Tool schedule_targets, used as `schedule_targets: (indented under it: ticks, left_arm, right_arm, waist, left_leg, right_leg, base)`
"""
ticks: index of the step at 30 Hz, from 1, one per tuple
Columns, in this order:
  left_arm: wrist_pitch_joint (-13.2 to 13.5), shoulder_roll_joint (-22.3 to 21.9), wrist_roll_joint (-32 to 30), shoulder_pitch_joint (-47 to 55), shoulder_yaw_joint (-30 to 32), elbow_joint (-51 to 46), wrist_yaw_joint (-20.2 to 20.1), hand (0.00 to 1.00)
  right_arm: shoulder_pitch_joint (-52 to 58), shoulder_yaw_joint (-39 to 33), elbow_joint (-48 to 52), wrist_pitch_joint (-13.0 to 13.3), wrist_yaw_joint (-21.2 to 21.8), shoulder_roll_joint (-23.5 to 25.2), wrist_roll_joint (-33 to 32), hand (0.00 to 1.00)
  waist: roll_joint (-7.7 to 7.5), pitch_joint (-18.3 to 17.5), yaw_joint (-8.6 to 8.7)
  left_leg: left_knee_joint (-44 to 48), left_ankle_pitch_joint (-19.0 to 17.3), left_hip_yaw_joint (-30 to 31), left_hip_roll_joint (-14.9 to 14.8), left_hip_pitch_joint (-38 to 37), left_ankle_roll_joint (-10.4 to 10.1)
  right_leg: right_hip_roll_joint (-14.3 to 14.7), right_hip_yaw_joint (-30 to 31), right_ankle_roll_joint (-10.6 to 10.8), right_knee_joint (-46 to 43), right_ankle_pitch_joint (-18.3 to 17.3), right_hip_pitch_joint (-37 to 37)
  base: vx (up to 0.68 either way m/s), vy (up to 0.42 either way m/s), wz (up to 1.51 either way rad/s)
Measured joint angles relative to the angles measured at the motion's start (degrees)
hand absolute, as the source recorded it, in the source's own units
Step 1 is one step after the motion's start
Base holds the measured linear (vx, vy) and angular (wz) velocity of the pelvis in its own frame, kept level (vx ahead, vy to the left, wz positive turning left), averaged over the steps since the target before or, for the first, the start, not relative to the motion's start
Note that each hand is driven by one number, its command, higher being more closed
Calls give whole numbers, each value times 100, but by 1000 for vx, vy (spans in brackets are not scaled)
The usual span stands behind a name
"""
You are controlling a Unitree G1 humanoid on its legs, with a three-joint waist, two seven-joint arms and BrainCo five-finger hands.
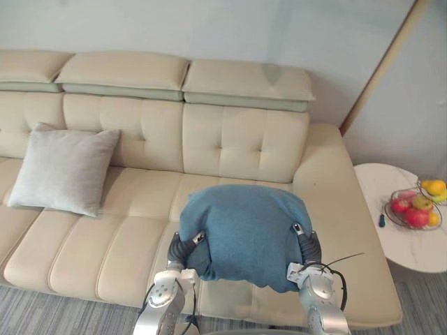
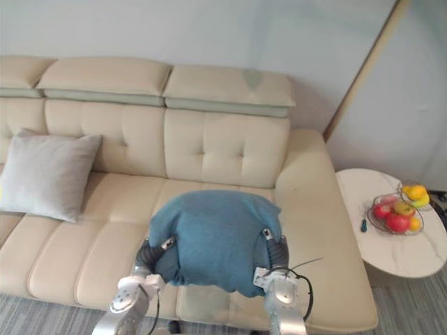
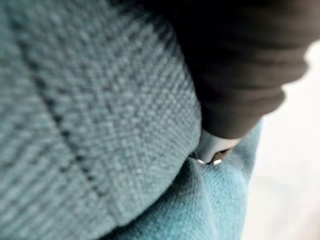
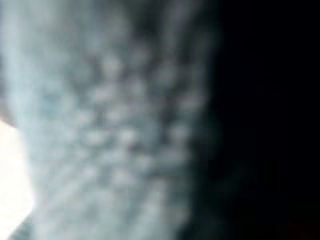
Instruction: Pick up cushions and gather them together orderly.
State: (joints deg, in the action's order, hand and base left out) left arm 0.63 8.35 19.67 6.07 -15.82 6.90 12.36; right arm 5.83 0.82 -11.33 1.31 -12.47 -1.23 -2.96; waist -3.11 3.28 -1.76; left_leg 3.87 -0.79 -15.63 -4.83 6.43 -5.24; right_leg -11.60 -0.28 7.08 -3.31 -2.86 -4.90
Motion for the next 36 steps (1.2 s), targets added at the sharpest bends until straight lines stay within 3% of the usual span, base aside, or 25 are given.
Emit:
schedule_targets:
  ticks: [2,4,7,12,14,16,17,18,21,24,25,28,32,36]
  left_arm:
    - [0,28,-45,-516,2,128,177,100]
    - [3,158,-50,-1433,10,248,509,100]
    - [23,317,-49,-2588,40,460,970,100]
    - [175,429,-49,-4152,154,632,1519,100]
    - [391,431,-49,-5054,360,783,1776,100]
    - [432,447,-51,-5554,508,931,1884,100]
    - [508,470,-50,-5936,625,1157,1969,0]
    - [534,505,-49,-6103,657,1267,2019,0]
    - [568,736,-31,-6957,831,2016,2179,0]
    - [507,866,27,-7652,900,2902,2088,0]
    - [430,863,68,-7867,917,3152,2019,0]
    - [352,849,65,-7976,1044,3416,1827,0]
    - [119,492,75,-7943,1500,4006,1610,0]
    - [128,130,74,-7529,1713,4103,1452,0]
  right_arm:
    - [-497,39,-108,-7,-157,-92,77,100]
    - [-1393,68,-213,-7,-416,-211,80,100]
    - [-2579,104,-636,-19,-702,-427,79,100]
    - [-4212,40,-1021,-36,-1105,-877,77,100]
    - [-5292,-78,-1341,-31,-1293,-1096,78,100]
    - [-5871,-131,-1558,-28,-1392,-1193,81,100]
    - [-6344,-137,-1804,-27,-1487,-1242,91,100]
    - [-6548,-140,-1919,-25,-1551,-1247,119,0]
    - [-7534,-312,-2509,-21,-1905,-1297,341,0]
    - [-8132,-603,-3346,-78,-1894,-1331,251,0]
    - [-8232,-656,-3475,-189,-1856,-1326,118,0]
    - [-8236,-790,-3475,-201,-1786,-1210,-214,0]
    - [-8144,-963,-3563,-281,-1677,-997,-569,0]
    - [-7776,-1037,-3689,-274,-1476,-710,-625,0]
  waist:
    - [5,111,16]
    - [-2,476,34]
    - [0,628,4]
    - [96,841,-72]
    - [152,1011,-96]
    - [171,1187,-100]
    - [188,1308,-104]
    - [199,1359,-106]
    - [277,1650,-140]
    - [350,1899,-129]
    - [354,1917,-141]
    - [374,2130,-149]
    - [384,2245,-126]
    - [380,2341,-116]
  left_leg:
    - [-102,148,-65,-41,271,16]
    - [-111,325,-101,-87,651,56]
    - [-105,489,-99,-135,1126,83]
    - [-137,728,99,-165,1644,94]
    - [-374,994,249,-147,1890,102]
    - [-527,1139,354,-141,1970,95]
    - [-630,1244,426,-137,2048,90]
    - [-675,1291,456,-134,2082,85]
    - [-971,1549,601,-108,2323,62]
    - [-969,1628,850,-82,2562,42]
    - [-969,1675,873,-66,2735,-5]
    - [-968,1684,884,-60,2868,-16]
    - [-968,1703,848,-48,3164,-45]
    - [-968,1709,843,-77,3256,-53]
  right_leg:
    - [64,92,-39,57,182,-317]
    - [113,145,-49,94,397,-713]
    - [162,184,-48,59,568,-1205]
    - [208,40,-16,-62,642,-1684]
    - [220,-91,-15,-156,649,-1993]
    - [236,-165,-22,-189,662,-2107]
    - [243,-227,-23,-224,663,-2206]
    - [245,-249,-23,-236,663,-2252]
    - [248,-327,-23,-235,716,-2572]
    - [200,-536,-23,-243,720,-2711]
    - [179,-561,-23,-264,719,-2864]
    - [128,-564,-19,-369,716,-3043]
    - [75,-553,25,-713,636,-3522]
    - [66,-553,-28,-997,495,-3739]
  base:
    - [-120,-38,-22]
    - [-196,-19,-10]
    - [-157,-5,-1]
    - [-93,-10,17]
    - [-84,-14,27]
    - [-55,-7,25]
    - [-50,-6,17]
    - [-49,-4,18]
    - [-33,3,13]
    - [5,8,27]
    - [15,-2,17]
    - [30,3,5]
    - [10,4,-2]
    - [4,-6,1]
